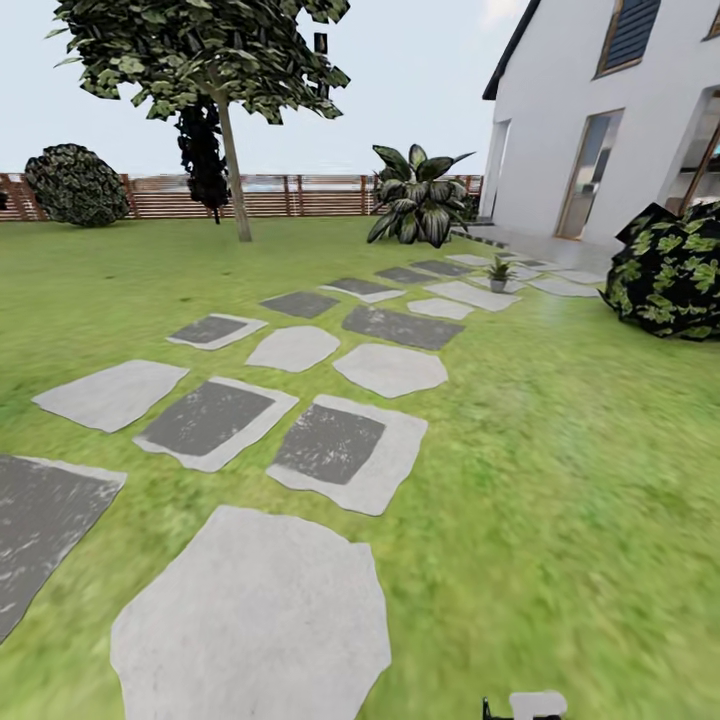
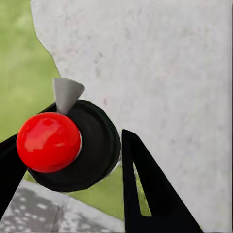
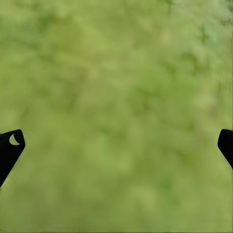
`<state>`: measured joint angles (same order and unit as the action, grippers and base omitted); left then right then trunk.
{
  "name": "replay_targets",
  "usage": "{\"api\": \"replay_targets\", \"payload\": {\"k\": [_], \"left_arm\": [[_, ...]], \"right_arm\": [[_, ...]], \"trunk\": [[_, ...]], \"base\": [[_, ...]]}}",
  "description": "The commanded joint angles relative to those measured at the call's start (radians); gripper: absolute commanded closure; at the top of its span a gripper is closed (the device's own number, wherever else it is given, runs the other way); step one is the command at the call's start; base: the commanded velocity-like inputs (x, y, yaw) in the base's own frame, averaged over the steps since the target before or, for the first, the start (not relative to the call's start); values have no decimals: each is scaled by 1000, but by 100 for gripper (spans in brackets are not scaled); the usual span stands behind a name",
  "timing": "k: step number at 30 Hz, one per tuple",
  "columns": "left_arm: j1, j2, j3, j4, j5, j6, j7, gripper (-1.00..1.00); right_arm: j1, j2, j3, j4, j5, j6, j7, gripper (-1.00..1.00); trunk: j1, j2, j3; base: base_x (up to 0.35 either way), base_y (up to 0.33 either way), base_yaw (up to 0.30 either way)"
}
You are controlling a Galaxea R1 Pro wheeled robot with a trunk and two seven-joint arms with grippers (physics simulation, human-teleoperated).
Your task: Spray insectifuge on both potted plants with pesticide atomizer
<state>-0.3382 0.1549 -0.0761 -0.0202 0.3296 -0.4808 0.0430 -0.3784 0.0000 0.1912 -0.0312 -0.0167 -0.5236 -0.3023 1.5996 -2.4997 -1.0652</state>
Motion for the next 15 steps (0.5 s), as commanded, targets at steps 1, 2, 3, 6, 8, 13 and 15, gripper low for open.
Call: {"api": "replay_targets", "payload": {"k": [1, 2, 3, 6, 8, 13, 15], "left_arm": [[0, 0, -8, 0, 3, -2, 5, 100], [0, 0, -8, 0, 3, -2, 5, 100], [0, 0, -8, 0, 3, -2, 5, 100], [0, 0, -8, 0, 3, -2, 5, 100], [0, 0, -8, 0, 3, -2, 5, 100], [0, 0, -8, 0, 3, -2, 5, 100], [-1, 0, -8, 0, 3, -2, 5, 100]], "right_arm": [[0, 0, 8, 1, -2, -1, -6, -100], [0, 0, 8, 1, -2, -1, -6, -100], [0, 0, 8, 1, -2, -1, -7, -100], [0, 0, 8, 1, -2, -1, -6, -100], [0, 0, 8, 1, -2, 0, -6, -100], [0, -2, 9, 2, 1, 0, -4, -100], [0, -5, 9, 2, 2, 1, -3, -100]], "trunk": [[0, 0, -1], [0, 0, -1], [0, 0, -1], [0, 0, -1], [0, 0, -1], [0, 0, -1], [0, 0, -1]], "base": [[339, 0, 0], [338, 0, 0], [338, 0, 0], [338, 0, 0], [338, 0, 0], [338, 0, 0], [338, 0, 0]]}}
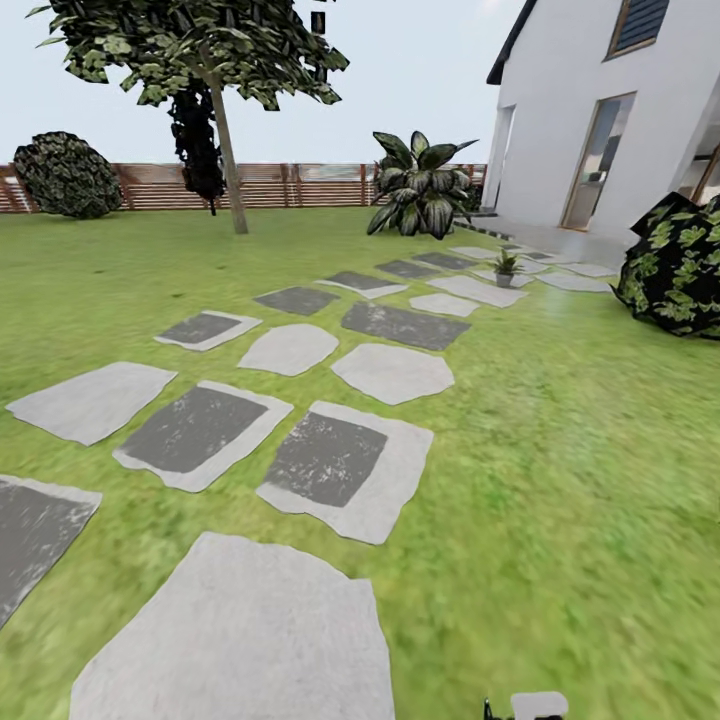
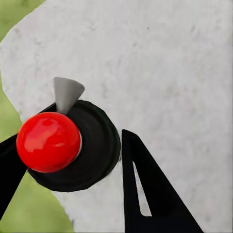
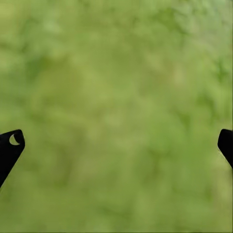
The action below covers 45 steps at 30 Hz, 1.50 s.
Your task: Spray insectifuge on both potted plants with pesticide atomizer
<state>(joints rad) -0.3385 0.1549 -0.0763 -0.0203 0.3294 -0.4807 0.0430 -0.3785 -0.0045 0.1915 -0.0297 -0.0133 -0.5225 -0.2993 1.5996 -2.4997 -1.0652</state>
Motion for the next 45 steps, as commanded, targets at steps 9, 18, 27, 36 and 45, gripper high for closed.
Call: {"api": "replay_targets", "payload": {"k": [9, 18, 27, 36, 45], "left_arm": [[0, 0, -8, 0, 3, -3, 5, 100], [0, 0, -9, 0, 3, -3, 5, 100], [0, 0, -8, 0, 3, -3, 5, 100], [0, 0, -8, 0, 3, -3, 5, 100], [0, 1, -8, 0, 3, -3, 5, 100]], "right_arm": [[0, -8, 9, 1, -1, -1, -7, -100], [0, -6, 9, -1, -1, -1, -6, -100], [0, -5, 9, -1, -3, -1, -6, -100], [0, -5, 9, -1, -4, -1, -6, -100], [0, -5, 9, -1, -5, -1, -6, -100]], "trunk": [[0, 0, -1], [0, 0, -1], [0, 0, -1], [0, 0, -1], [0, 0, -1]], "base": [[338, 0, 0], [339, 0, 0], [338, 0, 0], [338, 0, 0], [338, 0, 0]]}}
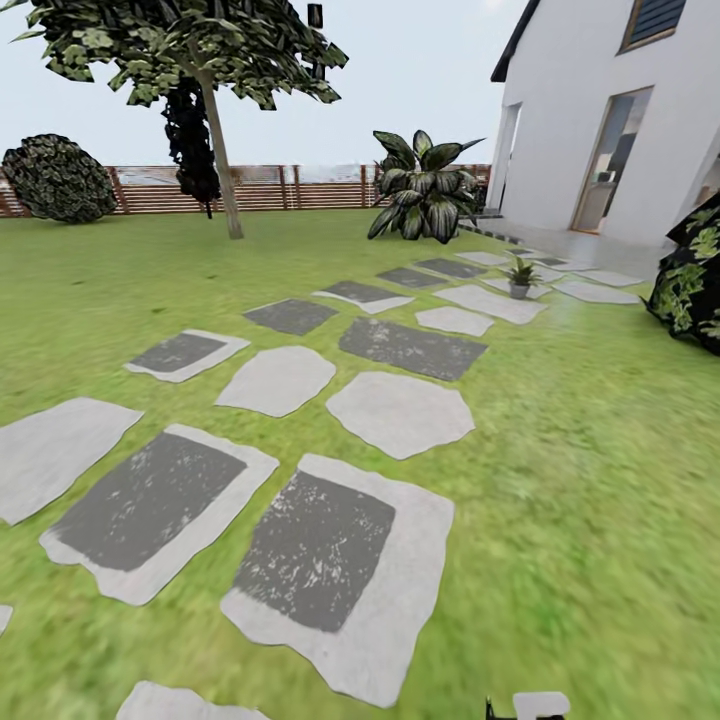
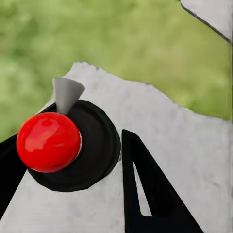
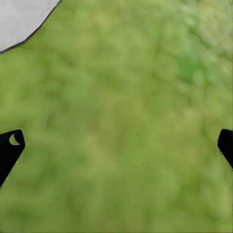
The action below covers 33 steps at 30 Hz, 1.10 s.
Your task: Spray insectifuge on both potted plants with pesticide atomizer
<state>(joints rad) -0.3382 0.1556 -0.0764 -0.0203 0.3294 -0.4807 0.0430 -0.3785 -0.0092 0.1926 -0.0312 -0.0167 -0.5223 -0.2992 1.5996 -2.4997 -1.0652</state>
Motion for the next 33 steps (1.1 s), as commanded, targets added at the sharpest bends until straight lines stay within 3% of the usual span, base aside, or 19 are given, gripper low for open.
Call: {"api": "replay_targets", "payload": {"k": [1, 19, 22, 25, 33], "left_arm": [[0, 0, -8, 0, 3, -3, 5, 100], [0, -2, -10, 0, -4, -3, 2, 100], [0, -2, -11, 0, -7, -3, -2, 100], [0, -3, -13, 0, -9, -3, -5, 100], [0, -4, -16, 0, -12, -3, -7, 100]], "right_arm": [[0, 0, 8, 0, -1, -1, -6, -100], [0, -3, 9, 1, -1, -2, 4, -100], [0, -5, 9, 1, -1, -2, 92, -100], [0, -26, 6, 0, -4, -2, 185, -100], [0, -34, 5, -1, -38, -1, 213, -100]], "trunk": [[0, 0, -1], [0, 0, -1], [0, 0, -1], [0, 0, -1], [0, 0, -1]], "base": [[338, 0, 0], [339, 0, 0], [339, 0, 0], [338, 0, 0], [338, 0, -80]]}}
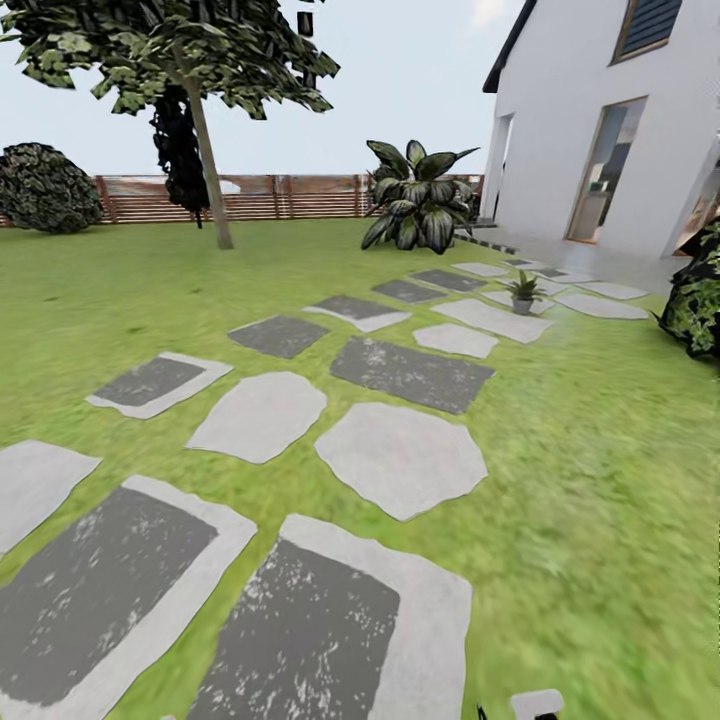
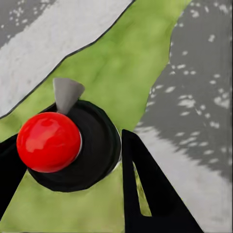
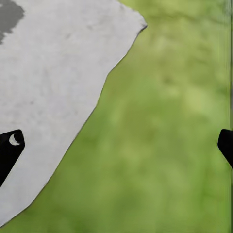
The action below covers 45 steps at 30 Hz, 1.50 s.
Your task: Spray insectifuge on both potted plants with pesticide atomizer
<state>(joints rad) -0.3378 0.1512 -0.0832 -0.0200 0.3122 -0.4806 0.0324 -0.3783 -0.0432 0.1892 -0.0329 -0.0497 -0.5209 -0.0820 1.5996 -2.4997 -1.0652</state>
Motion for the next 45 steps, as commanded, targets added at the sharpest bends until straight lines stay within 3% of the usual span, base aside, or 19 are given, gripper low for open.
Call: {"api": "replay_targets", "payload": {"k": [1, 31, 45], "left_arm": [[0, 0, -9, 0, 5, -3, 3, 100], [0, 1, -9, 1, 5, -3, 3, 100], [0, 1, -9, 2, 4, -3, 2, 100]], "right_arm": [[-1, 0, 9, 1, -6, -2, -4, -100], [-1, 0, 9, 1, -9, -2, -5, -100], [-1, 0, 9, 2, -7, -2, -5, -100]], "trunk": [[0, 0, -1], [0, 0, -1], [0, 0, -1]], "base": [[338, 0, -237], [339, 41, -261], [339, 0, -37]]}}
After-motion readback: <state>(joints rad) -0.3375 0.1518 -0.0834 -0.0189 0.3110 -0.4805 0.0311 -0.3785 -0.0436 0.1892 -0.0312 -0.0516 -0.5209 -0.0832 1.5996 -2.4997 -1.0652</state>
